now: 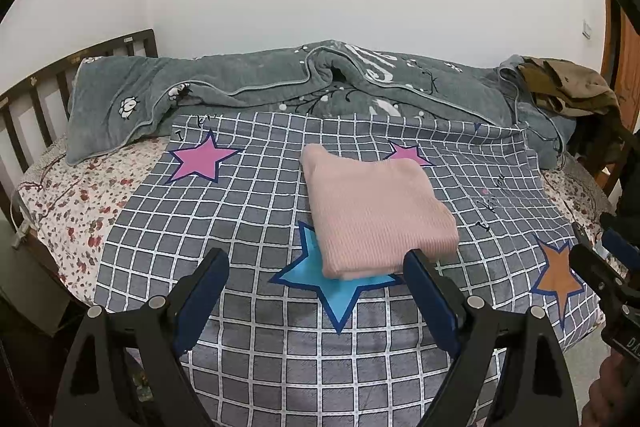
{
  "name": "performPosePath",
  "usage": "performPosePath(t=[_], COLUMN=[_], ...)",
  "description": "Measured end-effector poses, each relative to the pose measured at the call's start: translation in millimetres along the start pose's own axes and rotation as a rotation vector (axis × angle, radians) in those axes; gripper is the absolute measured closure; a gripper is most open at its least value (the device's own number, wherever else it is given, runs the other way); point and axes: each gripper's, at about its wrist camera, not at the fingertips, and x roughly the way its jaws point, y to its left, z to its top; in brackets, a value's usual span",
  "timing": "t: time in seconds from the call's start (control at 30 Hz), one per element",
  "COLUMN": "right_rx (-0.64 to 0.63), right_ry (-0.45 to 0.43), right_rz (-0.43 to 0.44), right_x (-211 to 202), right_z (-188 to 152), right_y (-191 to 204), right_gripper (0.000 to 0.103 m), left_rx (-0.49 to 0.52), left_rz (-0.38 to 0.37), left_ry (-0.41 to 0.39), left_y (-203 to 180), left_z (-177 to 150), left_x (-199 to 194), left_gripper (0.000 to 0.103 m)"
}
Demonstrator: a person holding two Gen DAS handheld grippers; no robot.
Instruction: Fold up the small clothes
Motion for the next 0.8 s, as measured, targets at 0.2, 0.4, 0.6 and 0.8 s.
performPosePath(t=[0.2, 0.4, 0.6, 0.8], right_rx=[0.007, 0.011, 0.007, 0.003], right_ry=[0.0, 0.0, -0.003, -0.007], right_rz=[0.004, 0.007, 0.003, 0.007], right_x=[-1.4, -2.6, -3.8, -5.6], right_z=[-1.6, -2.8, -3.4, -2.5], right_y=[-2.9, -3.3, -3.0, -1.4], right_gripper=[0.009, 0.009, 0.009, 0.009], left_rx=[0.01, 0.011, 0.008, 0.007], left_rz=[-0.002, -0.005, -0.012, -0.013], left_ry=[-0.008, -0.01, -0.008, -0.009], left_y=[-2.0, -5.7, -7.7, -6.0], left_z=[0.0, -0.9, -1.8, -0.8], left_x=[-4.7, -6.4, -6.1, -6.3], left_gripper=[0.014, 0.014, 0.014, 0.014])
